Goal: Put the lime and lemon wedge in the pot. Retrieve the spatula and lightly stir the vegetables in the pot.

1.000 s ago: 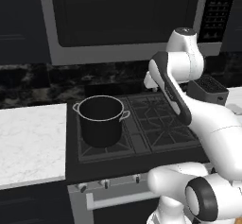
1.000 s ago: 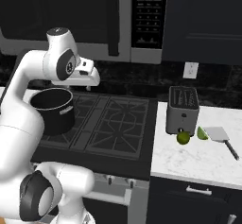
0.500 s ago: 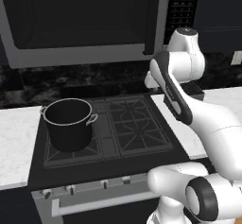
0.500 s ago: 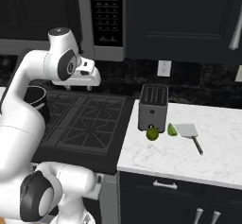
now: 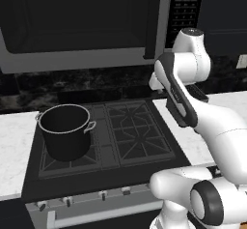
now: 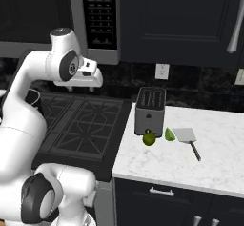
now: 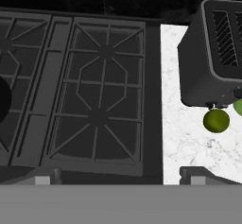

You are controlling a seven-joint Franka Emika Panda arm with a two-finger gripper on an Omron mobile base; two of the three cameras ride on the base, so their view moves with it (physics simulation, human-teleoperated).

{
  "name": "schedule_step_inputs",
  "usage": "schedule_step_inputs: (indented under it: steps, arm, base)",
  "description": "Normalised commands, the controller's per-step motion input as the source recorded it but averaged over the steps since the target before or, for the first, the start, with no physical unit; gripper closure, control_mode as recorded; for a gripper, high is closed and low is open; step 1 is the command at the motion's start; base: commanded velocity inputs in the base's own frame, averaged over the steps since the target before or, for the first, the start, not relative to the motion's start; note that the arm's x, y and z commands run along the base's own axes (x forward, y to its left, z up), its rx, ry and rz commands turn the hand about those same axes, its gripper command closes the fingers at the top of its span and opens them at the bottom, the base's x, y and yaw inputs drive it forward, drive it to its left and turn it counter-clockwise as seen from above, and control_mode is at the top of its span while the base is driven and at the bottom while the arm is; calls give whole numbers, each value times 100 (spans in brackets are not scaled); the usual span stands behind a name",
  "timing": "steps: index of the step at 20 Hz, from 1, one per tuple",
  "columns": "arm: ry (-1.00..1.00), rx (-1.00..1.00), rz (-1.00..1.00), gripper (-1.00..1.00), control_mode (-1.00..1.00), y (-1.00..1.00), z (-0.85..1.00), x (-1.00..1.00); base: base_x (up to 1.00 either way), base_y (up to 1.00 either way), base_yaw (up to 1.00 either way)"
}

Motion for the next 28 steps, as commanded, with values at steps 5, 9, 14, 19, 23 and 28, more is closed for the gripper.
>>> schedule_step_inputs:
  steps: [5, 9, 14, 19, 23, 28]
  arm:
    - [-2, 0, -8, -100, -100, -59, -1, -34]
    - [0, 0, -8, -100, -100, -80, -33, -20]
    - [0, 0, -3, -100, -100, -59, -65, -3]
    - [0, 0, 0, -100, -100, -47, -65, 3]
    - [0, 0, 0, -100, -100, -30, -56, 10]
    - [0, 0, 0, -100, -100, -35, -48, 26]
  base:
    - [0, 0, 0]
    - [0, 0, 0]
    - [0, 0, 0]
    - [0, 0, 0]
    - [0, 0, 0]
    - [0, 0, 0]
